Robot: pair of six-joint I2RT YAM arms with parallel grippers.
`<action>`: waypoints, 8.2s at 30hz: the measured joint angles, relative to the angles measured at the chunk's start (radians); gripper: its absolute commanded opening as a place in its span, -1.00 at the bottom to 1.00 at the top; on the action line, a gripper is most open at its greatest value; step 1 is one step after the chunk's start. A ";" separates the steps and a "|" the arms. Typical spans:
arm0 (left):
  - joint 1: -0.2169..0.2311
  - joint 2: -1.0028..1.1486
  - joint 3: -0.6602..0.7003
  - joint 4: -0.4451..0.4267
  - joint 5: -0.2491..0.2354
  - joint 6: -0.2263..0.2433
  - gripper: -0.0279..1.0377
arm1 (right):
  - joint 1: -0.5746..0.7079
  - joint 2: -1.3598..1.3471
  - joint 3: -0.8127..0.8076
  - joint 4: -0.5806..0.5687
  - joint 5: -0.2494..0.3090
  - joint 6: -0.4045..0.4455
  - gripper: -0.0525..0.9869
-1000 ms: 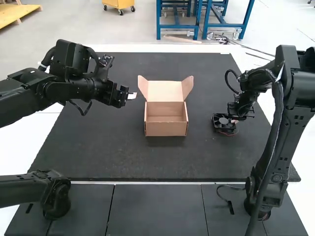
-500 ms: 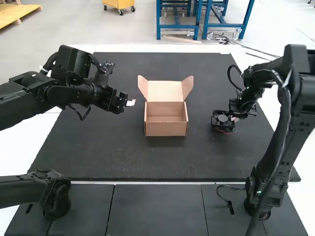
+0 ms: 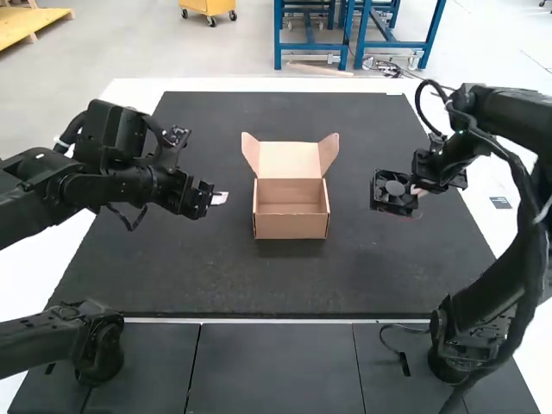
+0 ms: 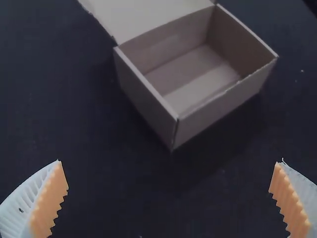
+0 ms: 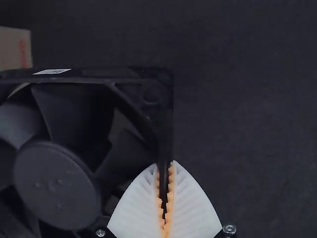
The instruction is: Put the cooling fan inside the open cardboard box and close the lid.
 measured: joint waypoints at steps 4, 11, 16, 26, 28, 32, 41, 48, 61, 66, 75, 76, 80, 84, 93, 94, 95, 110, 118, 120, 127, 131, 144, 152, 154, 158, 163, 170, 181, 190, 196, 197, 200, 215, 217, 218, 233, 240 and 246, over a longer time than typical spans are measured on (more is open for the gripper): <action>0.000 -0.026 -0.021 -0.012 0.000 0.003 0.86 | 0.046 -0.071 -0.002 -0.017 -0.018 0.003 -0.94; 0.000 -0.045 -0.027 -0.013 0.000 0.003 0.86 | 0.253 -0.109 -0.002 -0.044 -0.037 0.048 -0.94; 0.000 -0.045 -0.027 -0.003 0.000 0.004 0.86 | 0.398 -0.109 -0.002 -0.027 -0.042 0.118 -0.94; 0.000 -0.045 -0.064 0.051 -0.008 0.007 0.86 | 0.599 -0.108 -0.024 0.129 -0.031 0.280 -0.94; 0.000 -0.047 -0.072 0.056 -0.008 0.007 0.86 | 0.625 -0.097 -0.028 0.130 -0.019 0.297 -0.94; 0.000 -0.053 -0.074 0.057 -0.010 0.010 0.86 | 0.664 -0.042 -0.026 0.142 0.003 0.317 -0.93; 0.000 -0.101 -0.074 0.008 -0.031 0.085 0.86 | 0.673 0.150 0.108 0.143 0.069 0.324 -0.93; 0.000 -0.127 -0.074 -0.049 -0.045 0.133 0.86 | 0.671 0.262 0.225 0.146 0.103 0.324 -0.93; 0.000 -0.171 -0.074 -0.072 -0.049 0.165 0.86 | 0.671 0.389 0.315 0.146 0.146 0.309 -0.93; 0.000 -0.180 -0.074 -0.076 -0.049 0.165 0.86 | 0.669 0.416 0.320 0.159 0.164 0.299 -0.93; 0.000 -0.190 -0.074 -0.091 -0.049 0.165 0.86 | 0.641 0.454 0.320 0.203 0.179 0.306 -0.93; 0.000 -0.190 -0.074 -0.091 -0.049 0.165 0.86 | 0.635 0.462 0.321 0.206 0.179 0.312 -0.93; 0.000 -0.190 -0.074 -0.093 -0.049 0.165 0.86 | 0.611 0.498 0.341 0.206 0.176 0.337 -0.93; 0.000 -0.190 -0.074 -0.092 -0.049 0.165 0.86 | 0.599 0.518 0.361 0.205 0.159 0.359 -0.93; 0.000 -0.190 -0.074 -0.078 -0.049 0.166 0.86 | 0.599 0.575 0.414 0.175 0.127 0.370 -0.93; 0.000 -0.190 -0.074 -0.075 -0.049 0.166 0.86 | 0.599 0.578 0.414 0.169 0.125 0.370 -0.93; 0.000 -0.190 -0.074 -0.074 -0.049 0.166 0.86 | 0.599 0.580 0.414 0.163 0.122 0.370 -0.93; 0.000 -0.190 -0.079 -0.015 -0.049 0.168 0.86 | 0.599 0.581 0.414 0.058 0.115 0.354 -0.90; 0.000 -0.190 -0.097 0.015 -0.049 0.168 0.86 | 0.599 0.581 0.415 0.062 0.074 0.354 -0.34; 0.000 -0.190 -0.097 0.017 -0.049 0.168 0.86 | 0.599 0.581 0.417 0.061 0.069 0.353 -0.26; 0.000 -0.179 -0.095 0.028 -0.049 0.167 0.86 | 0.599 0.581 0.494 0.038 0.060 0.338 0.33; 0.000 -0.134 -0.086 0.043 -0.049 0.164 0.86 | 0.599 0.581 0.616 -0.030 0.049 0.323 0.47; 0.000 0.037 -0.064 0.141 -0.049 0.114 0.86 | 0.599 0.502 0.595 -0.039 0.080 0.163 0.85; 0.000 0.159 -0.005 0.200 -0.060 0.035 0.86 | 0.589 0.238 0.356 0.183 0.133 0.102 0.85; 0.000 0.189 0.004 0.219 -0.079 0.023 0.86 | 0.575 0.185 0.281 0.244 0.144 0.097 0.85; 0.000 0.248 0.022 0.252 -0.124 0.002 0.86 | 0.540 0.112 0.124 0.403 0.168 0.093 0.85; 0.016 0.335 0.077 0.293 -0.181 -0.013 0.86 | 0.507 0.085 -0.016 0.568 0.183 0.092 0.84; 0.103 0.492 0.179 0.334 -0.246 -0.021 0.86 | 0.462 0.086 -0.065 0.721 0.187 0.092 0.84; 0.162 0.676 0.293 0.388 -0.291 -0.025 0.86 | 0.445 0.169 -0.013 0.764 0.186 0.092 0.83; 0.162 0.749 0.323 0.417 -0.293 -0.029 0.86 | 0.432 0.268 0.101 0.745 0.182 0.092 0.83; 0.162 0.787 0.337 0.436 -0.293 -0.032 0.86 | 0.432 0.293 0.150 0.682 0.172 0.092 0.83; 0.162 0.794 0.343 0.438 -0.293 -0.032 0.86 | 0.432 0.293 0.153 0.672 0.170 0.092 0.83; 0.162 0.819 0.366 0.451 -0.296 -0.032 0.86 | 0.431 0.296 0.156 0.650 0.163 0.092 0.83; 0.204 0.920 0.438 0.473 -0.311 -0.032 0.86 | 0.392 0.357 0.190 0.626 0.156 0.092 0.83; 0.204 0.930 0.447 0.475 -0.311 -0.032 0.86 | 0.388 0.365 0.201 0.626 0.155 0.092 0.82; 0.204 0.934 0.451 0.477 -0.311 -0.032 0.86 | 0.387 0.369 0.206 0.626 0.154 0.092 0.82; 0.203 0.967 0.481 0.484 -0.311 -0.032 0.86 | 0.386 0.436 0.300 0.541 0.101 0.091 0.46; 0.203 0.971 0.481 0.492 -0.311 -0.032 0.86 | 0.386 0.443 0.317 0.537 0.084 0.092 0.17; 0.193 0.971 0.481 0.496 -0.312 -0.032 0.86 | 0.386 0.443 0.319 0.536 0.083 0.092 0.11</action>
